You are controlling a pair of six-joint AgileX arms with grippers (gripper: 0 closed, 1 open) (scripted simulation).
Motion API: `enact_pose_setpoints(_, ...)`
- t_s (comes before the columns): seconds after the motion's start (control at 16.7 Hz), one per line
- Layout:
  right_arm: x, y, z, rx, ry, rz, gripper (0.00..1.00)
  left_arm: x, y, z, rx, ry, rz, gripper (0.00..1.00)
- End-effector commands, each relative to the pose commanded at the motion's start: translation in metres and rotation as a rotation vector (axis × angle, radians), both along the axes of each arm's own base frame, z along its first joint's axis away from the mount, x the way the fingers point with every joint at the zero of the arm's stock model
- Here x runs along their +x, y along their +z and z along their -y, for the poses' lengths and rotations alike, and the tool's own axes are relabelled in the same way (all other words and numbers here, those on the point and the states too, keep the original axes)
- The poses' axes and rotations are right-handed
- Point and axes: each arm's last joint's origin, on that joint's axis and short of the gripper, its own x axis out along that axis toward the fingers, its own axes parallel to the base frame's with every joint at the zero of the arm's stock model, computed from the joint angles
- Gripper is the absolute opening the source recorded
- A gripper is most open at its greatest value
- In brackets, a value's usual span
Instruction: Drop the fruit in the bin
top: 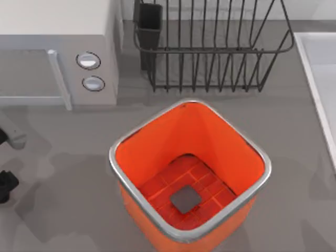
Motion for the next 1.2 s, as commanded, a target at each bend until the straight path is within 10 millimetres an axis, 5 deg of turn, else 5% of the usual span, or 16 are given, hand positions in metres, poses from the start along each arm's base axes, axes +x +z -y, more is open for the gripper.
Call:
enact_pose_setpoints(0.18,0.000,0.000,0.000,0.000,0.000,0.000,1.00,-0.002,-0.021,0.000,-0.001,0.000,-0.005,1.00)
enact_pose_setpoints(0.42,0.000,0.000,0.000,0.000,0.000,0.000,1.00,-0.002,-0.023,0.000,-0.001,-0.001,-0.007,1.00)
enact_pose_setpoints(1.2,0.000,0.000,0.000,0.000,0.000,0.000,1.00,-0.002,-0.023,0.000,-0.001,-0.001,-0.007,0.02)
